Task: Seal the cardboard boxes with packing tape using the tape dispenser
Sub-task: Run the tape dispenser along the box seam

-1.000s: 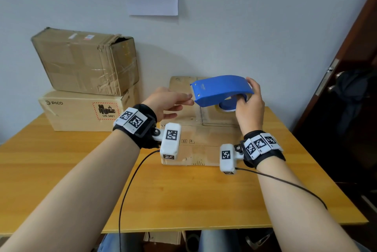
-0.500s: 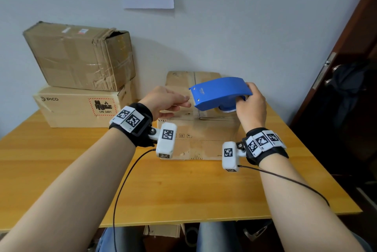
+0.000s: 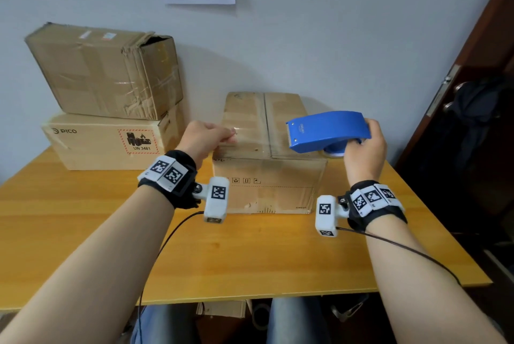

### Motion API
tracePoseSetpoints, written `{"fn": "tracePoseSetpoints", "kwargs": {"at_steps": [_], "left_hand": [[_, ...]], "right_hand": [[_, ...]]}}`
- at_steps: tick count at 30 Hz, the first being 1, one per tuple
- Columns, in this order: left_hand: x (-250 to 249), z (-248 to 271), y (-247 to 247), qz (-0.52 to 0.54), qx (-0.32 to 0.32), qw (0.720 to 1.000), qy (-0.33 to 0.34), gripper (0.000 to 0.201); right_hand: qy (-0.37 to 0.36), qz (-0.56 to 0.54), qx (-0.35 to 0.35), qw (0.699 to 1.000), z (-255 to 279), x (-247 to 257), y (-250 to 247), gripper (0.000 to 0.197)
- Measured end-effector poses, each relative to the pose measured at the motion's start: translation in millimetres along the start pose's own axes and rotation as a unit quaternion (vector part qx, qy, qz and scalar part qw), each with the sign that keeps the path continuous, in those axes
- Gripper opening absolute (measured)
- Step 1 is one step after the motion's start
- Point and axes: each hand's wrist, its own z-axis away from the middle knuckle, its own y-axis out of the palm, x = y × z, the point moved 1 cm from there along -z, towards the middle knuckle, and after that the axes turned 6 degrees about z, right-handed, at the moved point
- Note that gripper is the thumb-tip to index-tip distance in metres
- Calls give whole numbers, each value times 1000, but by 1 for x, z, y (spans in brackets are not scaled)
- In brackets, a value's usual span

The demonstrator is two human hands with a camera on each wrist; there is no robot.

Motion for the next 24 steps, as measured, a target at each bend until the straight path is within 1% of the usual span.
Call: {"fn": "tracePoseSetpoints", "kwargs": {"at_steps": [2, 4, 7, 10, 16, 24], "left_hand": [[5, -4, 5, 7, -42, 998, 35, 22], [10, -5, 7, -7, -55, 997, 48, 22], [14, -2, 8, -11, -47, 997, 61, 22], [18, 1, 6, -2, -60, 995, 76, 22], [25, 3, 5, 1, -71, 995, 76, 23], [19, 7, 5, -6, -53, 996, 75, 22]], "right_hand": [[-14, 0, -13, 1000, 2, 3, 3, 35], [-17, -5, -22, 1000, 2, 5, 2, 35], [-14, -3, -29, 999, 1, -1, -2, 32], [-14, 3, -26, 1000, 1, -10, -4, 30], [-23, 12, -20, 999, 3, -13, -4, 29], [-8, 9, -23, 1000, 4, -19, -7, 30]]}}
